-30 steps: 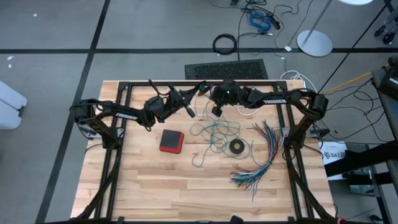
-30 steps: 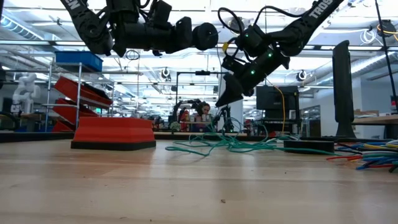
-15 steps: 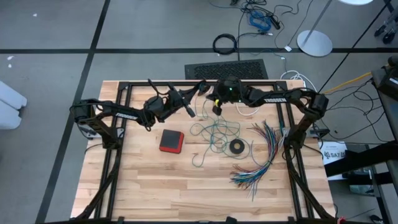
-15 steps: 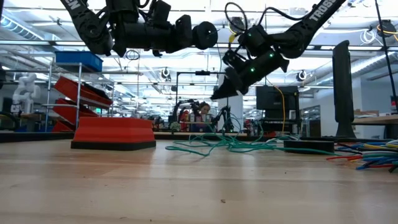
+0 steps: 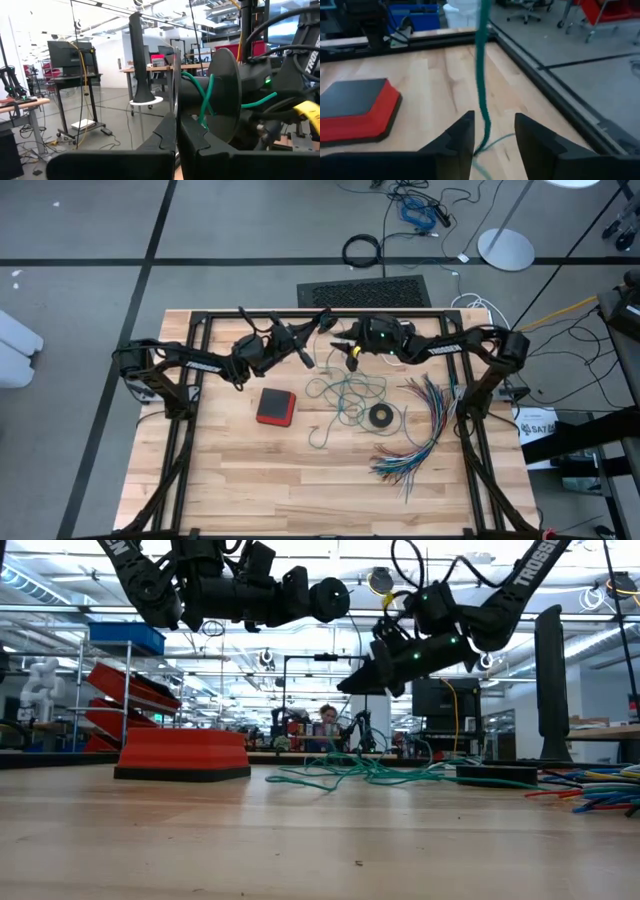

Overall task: Coiling cords
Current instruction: Coil the green wire cable on the spool

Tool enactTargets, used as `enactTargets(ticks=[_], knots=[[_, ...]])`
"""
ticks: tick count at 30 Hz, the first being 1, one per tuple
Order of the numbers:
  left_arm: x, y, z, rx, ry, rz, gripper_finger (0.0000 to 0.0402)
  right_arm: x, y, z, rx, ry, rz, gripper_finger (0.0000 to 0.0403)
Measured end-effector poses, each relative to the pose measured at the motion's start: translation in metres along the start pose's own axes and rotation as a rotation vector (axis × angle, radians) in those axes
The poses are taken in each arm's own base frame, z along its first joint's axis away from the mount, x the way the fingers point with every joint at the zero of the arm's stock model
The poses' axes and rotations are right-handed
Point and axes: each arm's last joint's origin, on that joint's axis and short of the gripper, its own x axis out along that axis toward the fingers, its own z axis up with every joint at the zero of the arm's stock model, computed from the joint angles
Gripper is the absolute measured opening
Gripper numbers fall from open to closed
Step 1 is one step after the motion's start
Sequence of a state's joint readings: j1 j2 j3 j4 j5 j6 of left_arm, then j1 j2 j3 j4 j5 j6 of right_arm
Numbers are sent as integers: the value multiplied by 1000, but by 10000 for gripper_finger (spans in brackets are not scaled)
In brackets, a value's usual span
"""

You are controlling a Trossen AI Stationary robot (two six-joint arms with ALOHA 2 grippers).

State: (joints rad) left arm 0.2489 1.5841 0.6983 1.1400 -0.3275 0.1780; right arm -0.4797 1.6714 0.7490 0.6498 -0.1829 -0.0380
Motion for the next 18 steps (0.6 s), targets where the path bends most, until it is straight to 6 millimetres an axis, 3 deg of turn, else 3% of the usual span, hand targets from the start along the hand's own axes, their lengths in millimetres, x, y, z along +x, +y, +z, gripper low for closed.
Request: enactTargets(ticks=[18], knots=[[0,0,-1,4,11,15,2,-31,9,31,-131,14,-134,123]])
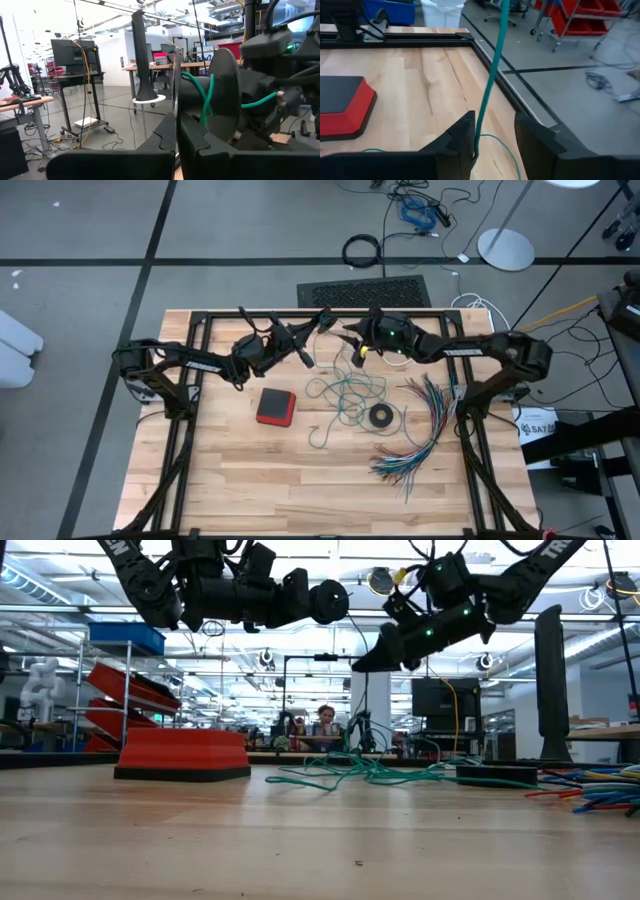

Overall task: Coiling cords
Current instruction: Coil the green wire cable on the spool

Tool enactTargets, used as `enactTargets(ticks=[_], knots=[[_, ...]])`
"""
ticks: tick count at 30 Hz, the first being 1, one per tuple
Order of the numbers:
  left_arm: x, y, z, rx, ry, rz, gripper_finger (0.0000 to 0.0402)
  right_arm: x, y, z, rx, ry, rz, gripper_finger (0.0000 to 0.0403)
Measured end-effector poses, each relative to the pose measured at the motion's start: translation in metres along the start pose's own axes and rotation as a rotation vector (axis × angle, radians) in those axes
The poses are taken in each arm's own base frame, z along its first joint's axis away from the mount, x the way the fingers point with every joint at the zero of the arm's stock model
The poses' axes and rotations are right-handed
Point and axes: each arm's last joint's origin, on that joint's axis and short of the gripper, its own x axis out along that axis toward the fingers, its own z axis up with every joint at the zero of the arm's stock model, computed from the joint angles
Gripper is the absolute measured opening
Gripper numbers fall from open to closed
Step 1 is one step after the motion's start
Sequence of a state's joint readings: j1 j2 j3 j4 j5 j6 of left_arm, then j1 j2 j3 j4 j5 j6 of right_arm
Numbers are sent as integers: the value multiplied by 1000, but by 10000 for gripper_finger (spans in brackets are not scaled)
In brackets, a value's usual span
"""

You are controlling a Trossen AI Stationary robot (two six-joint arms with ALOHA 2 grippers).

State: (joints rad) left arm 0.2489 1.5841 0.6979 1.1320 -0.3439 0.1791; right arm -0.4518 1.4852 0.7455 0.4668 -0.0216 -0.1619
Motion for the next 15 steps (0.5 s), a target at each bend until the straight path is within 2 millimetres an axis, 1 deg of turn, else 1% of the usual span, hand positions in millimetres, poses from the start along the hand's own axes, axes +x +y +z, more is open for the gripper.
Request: enactTargets(ticks=[2,6,15], knots=[[0,0,0,1,1,1,2,-4,3,1,-21,-3,-29,123],[0,0,-1,4,9,0,2,-9,5,3,-31,-13,-28,123],[0,0,-1,-10,12,0,2,-10,7,3,-15,-3,-20,121]])
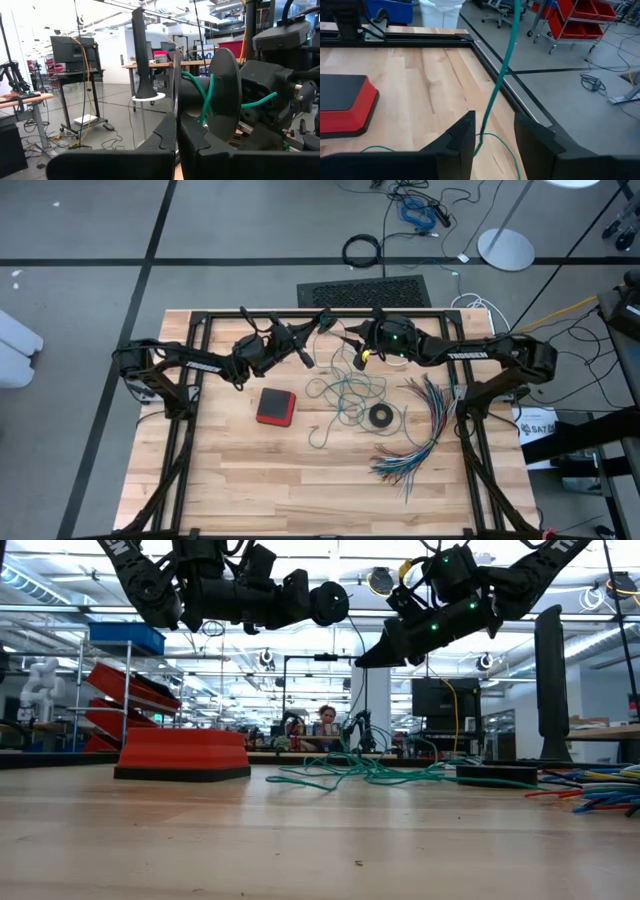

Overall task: Coiling cords
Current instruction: Coil the green wire cable on the spool

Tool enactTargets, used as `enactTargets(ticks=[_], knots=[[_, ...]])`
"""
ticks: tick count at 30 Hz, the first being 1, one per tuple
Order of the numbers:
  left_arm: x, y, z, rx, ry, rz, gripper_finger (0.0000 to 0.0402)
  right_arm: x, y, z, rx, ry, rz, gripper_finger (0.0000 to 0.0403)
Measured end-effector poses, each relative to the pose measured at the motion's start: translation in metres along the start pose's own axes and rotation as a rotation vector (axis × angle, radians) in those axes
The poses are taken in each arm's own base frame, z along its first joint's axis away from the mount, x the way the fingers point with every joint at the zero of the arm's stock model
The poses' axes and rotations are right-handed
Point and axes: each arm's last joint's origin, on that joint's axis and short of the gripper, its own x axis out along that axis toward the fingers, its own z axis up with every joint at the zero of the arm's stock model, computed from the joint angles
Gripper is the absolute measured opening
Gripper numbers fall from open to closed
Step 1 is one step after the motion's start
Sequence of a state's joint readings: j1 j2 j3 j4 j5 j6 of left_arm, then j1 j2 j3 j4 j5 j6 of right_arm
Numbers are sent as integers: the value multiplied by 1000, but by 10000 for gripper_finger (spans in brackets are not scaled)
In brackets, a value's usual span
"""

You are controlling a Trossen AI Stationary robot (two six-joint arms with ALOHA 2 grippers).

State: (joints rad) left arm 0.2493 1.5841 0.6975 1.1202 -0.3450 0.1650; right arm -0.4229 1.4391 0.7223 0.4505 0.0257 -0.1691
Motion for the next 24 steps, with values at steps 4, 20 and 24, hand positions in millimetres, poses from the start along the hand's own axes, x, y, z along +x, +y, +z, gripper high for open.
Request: enactTargets(ticks=[4,20,24], knots=[[0,0,0,0,0,0,2,0,0,0,0,-2,-4,99],[0,0,-1,3,11,9,2,-4,0,0,-16,26,9,60],[0,0,-1,3,11,9,2,-7,-1,3,-16,20,7,73]])
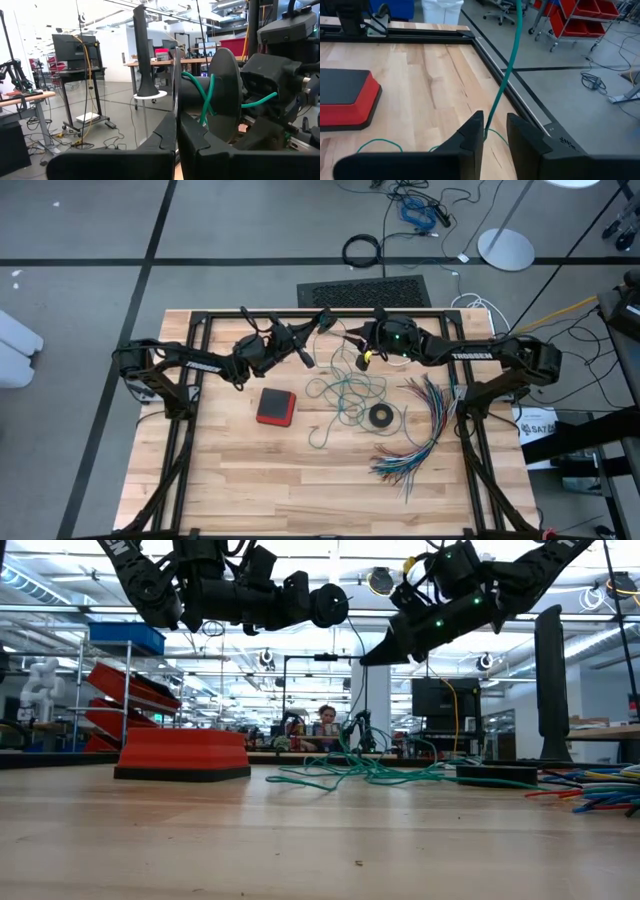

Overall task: Coiling cords
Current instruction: Coil the green wire cable on the spool

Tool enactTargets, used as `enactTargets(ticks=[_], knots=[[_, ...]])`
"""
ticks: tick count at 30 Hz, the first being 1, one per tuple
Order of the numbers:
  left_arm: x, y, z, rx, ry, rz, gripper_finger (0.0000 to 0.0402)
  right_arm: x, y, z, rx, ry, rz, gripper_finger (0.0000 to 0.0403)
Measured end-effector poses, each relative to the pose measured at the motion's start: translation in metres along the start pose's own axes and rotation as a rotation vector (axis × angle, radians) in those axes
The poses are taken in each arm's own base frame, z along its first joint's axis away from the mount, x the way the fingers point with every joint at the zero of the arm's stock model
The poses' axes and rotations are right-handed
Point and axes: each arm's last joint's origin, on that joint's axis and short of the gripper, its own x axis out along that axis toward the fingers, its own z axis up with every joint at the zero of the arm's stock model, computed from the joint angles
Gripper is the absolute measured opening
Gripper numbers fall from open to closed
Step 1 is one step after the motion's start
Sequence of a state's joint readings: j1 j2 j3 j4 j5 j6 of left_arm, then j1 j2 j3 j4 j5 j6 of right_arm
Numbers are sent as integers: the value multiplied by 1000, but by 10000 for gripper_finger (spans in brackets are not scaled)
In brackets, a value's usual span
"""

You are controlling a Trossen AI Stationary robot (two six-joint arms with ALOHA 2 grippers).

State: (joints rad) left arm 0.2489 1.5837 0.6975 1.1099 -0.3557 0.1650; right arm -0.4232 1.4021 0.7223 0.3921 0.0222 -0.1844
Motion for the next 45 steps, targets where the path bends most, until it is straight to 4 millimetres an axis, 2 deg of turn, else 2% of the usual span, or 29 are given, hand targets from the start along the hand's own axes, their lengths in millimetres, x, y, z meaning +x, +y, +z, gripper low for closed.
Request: enactTargets(ticks=[17,20,24,33,39,45], knots=[[0,1,3,-14,-29,5,2,2,1,-4,19,27,-2,70],[0,1,3,-15,-32,6,2,2,0,-4,17,24,-26,53],[0,0,3,-16,-32,5,2,2,3,-2,-20,14,-19,8],[0,0,3,-15,-31,5,2,2,6,-1,23,8,-15,1],[0,0,3,-17,-32,4,2,10,4,13,64,45,-26,0],[0,0,3,-15,-31,5,2,34,14,39,24,149,29,0]])
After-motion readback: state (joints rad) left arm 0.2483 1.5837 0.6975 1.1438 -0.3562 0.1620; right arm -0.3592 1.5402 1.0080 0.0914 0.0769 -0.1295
